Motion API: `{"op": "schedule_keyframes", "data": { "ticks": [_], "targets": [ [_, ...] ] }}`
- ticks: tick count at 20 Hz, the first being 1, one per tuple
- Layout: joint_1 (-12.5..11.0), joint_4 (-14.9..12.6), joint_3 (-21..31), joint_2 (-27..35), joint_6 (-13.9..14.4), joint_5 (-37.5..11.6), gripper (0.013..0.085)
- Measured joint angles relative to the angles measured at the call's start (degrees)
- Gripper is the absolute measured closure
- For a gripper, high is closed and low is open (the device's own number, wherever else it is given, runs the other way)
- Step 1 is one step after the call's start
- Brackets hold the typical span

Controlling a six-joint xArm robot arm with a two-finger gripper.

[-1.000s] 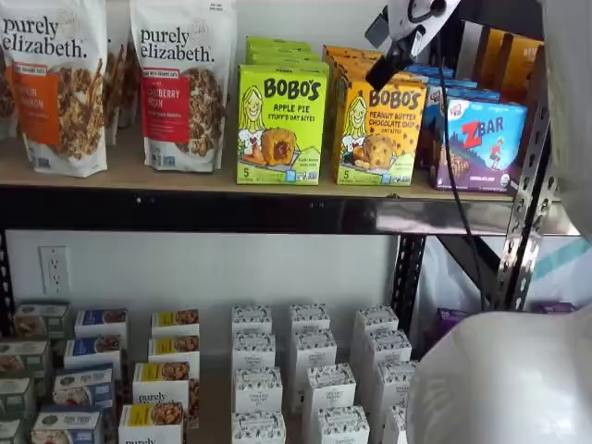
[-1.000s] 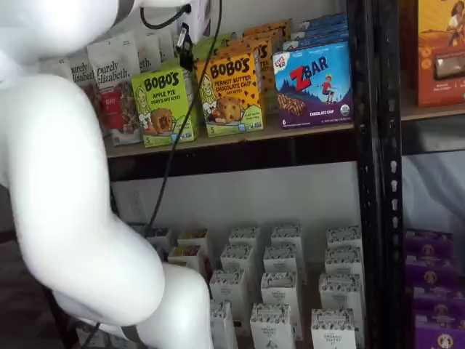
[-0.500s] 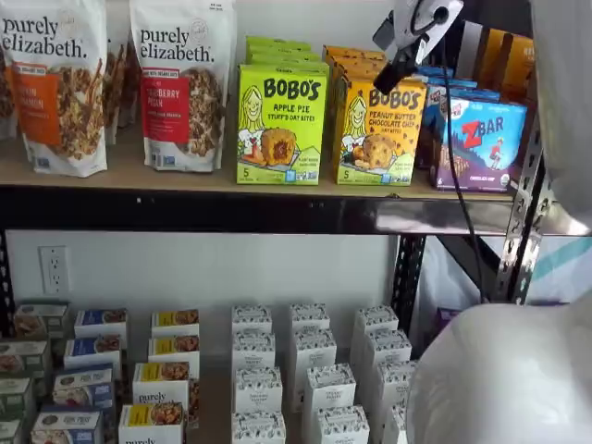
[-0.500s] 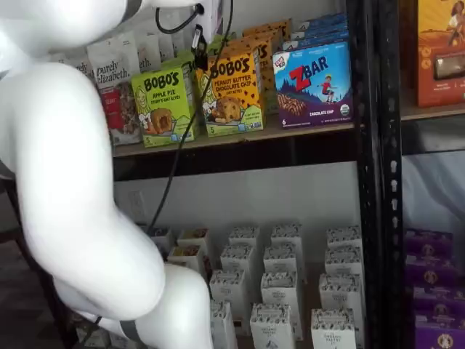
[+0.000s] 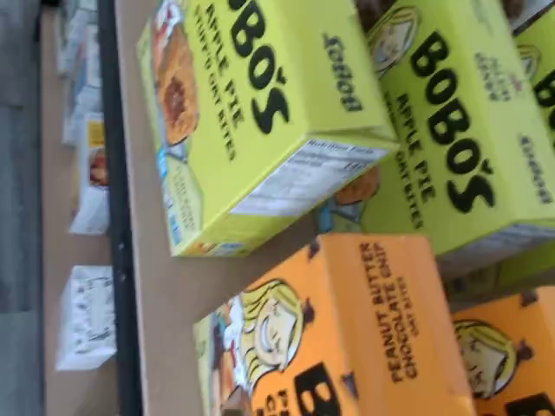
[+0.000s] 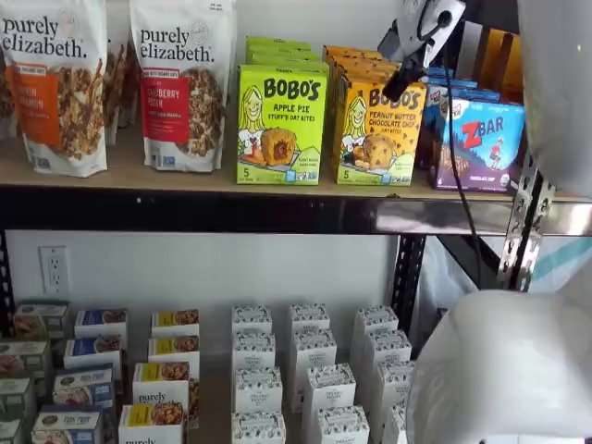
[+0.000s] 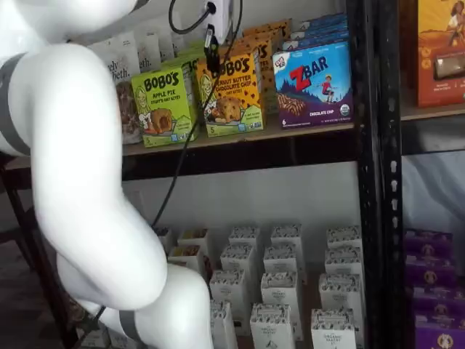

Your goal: Pick up the orange box on the top shelf, the fifth box from the left

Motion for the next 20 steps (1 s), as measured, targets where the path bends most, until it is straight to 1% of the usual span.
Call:
{"op": "schedule_keyframes", "data": {
  "ticks": [3, 7, 12, 14, 16, 18, 20],
  "targets": [
    [-0.7, -0.4, -2.0, 1.7, -0.4, 2.9, 0.0130],
    [-1.5, -0.1, -4.7, 3.9, -0.7, 5.8, 0.0130],
    [-1.5, -0.6, -8.6, 6.9, -0.4, 8.5, 0.0130],
    [-1.3, -1.4, -10.0, 8.0, -0.2, 9.2, 0.0130],
    [-0.9, -3.1, -12.0, 9.5, 0.1, 10.7, 0.0130],
    [-0.7, -4.6, -14.1, 11.1, 0.2, 13.0, 0.0130],
    [-0.9, -5.6, -16.2, 12.6, 0.2, 15.6, 0.0130]
  ]
}}
